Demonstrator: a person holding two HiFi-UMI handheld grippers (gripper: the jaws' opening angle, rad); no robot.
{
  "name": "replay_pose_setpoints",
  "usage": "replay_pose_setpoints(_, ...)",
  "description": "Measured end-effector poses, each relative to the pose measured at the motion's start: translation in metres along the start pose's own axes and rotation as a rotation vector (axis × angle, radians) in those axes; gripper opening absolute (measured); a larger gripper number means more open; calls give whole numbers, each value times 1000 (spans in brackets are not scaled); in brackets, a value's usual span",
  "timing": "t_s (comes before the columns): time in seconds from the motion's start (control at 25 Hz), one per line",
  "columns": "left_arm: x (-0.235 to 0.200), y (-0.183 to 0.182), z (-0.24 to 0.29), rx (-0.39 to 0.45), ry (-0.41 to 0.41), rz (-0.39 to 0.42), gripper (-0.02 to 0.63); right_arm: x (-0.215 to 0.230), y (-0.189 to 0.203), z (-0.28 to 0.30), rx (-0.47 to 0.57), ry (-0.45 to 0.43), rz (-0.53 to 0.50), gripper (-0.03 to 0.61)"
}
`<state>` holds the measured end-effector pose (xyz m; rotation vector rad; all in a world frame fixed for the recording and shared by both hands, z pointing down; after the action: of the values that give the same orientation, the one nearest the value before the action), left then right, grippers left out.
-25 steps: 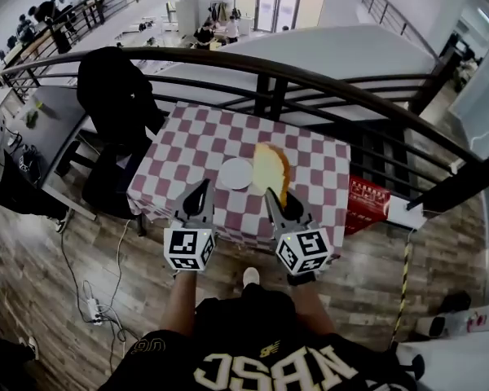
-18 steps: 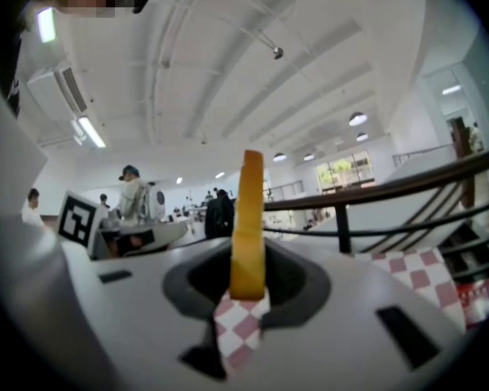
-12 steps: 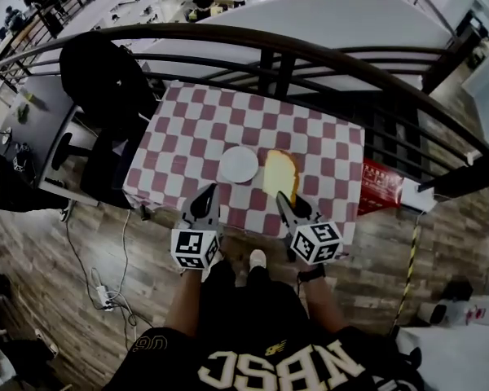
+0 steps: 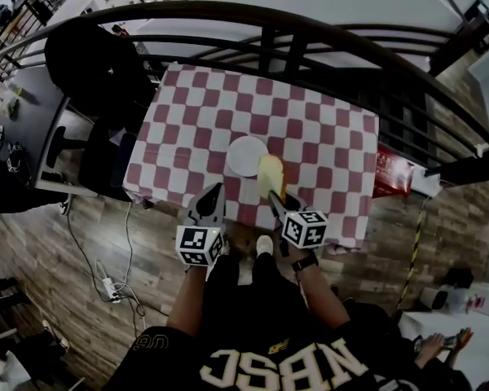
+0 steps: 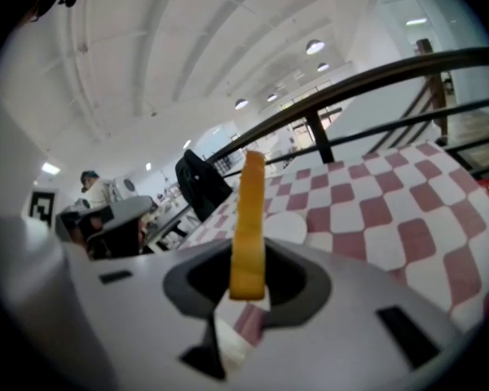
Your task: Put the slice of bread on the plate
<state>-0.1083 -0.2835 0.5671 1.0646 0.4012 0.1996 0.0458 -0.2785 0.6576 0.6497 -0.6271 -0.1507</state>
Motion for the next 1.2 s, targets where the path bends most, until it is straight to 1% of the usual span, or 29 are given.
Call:
replay_pose_setpoints(0.2,-10,9,12,-40,14,-4,18,3,-1,36,-44,-16,24,97)
replay_pose_setpoints(0.64,-17,19,45,-98,39,-6,18,15,-9,103,-140,1,48,97)
replay_pose_setpoints(0.88,-17,17,50,-106,52,-5,18,17,-9,131,-194,-22,122,97)
replay_pose_setpoints(1.04,-17,14,53,-104,58,-9,18,22,-8,148,-235,-8,159,97)
replay_pose_setpoints(1.2,-13,13,55,-100,69,-14,18,25,-6,160,-256,-19,210,97)
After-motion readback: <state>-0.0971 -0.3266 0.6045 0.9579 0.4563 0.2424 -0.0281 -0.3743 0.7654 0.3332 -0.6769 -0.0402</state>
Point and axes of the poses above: the fingertips, and each gripper's own axes: z forward along the fingers, x to its right, y out of its underside, the point moved 1 cm from there along -z, backward along the fingers, and after that the axes turned 8 degrees about -x, right-handed, at the moved point
